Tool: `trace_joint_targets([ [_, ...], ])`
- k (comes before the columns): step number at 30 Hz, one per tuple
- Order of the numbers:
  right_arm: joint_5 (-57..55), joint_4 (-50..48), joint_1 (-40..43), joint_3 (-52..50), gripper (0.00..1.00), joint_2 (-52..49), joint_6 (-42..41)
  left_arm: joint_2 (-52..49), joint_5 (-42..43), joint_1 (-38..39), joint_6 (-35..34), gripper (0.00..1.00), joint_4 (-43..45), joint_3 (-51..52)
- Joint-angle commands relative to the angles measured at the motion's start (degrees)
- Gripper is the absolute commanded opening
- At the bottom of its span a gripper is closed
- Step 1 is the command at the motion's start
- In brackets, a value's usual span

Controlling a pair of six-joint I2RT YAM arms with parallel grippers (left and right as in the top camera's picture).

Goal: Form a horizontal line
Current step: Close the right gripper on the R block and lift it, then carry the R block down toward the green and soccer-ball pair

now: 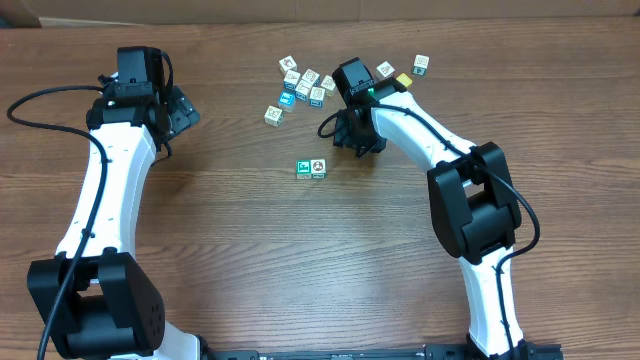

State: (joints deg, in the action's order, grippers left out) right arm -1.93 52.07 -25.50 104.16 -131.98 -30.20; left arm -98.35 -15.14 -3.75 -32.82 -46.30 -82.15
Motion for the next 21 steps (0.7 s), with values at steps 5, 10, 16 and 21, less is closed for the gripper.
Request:
trace_joint_targets([
  [5,-1.7,-0.1,0.2,6.2,0.77,-0.8,0.3,0.2,0.2,0.4,0.0,0.99,0.0,-0.3],
  [10,-5.8,1.5,0.7,6.2,1.0,-0.8,0.3,0.2,0.1,0.4,0.0,1.0,0.0,-0.3],
  [16,-5.3,3.0,1.8,6.2,0.93,-0.8,0.3,0.2,0.2,0.4,0.0,1.0,0.0,-0.3],
  [21,-5.3,4.1,1.9,6.1,0.64,-0.8,0.3,0.2,0.2,0.4,0.0,1.0,0.0,-0.3],
])
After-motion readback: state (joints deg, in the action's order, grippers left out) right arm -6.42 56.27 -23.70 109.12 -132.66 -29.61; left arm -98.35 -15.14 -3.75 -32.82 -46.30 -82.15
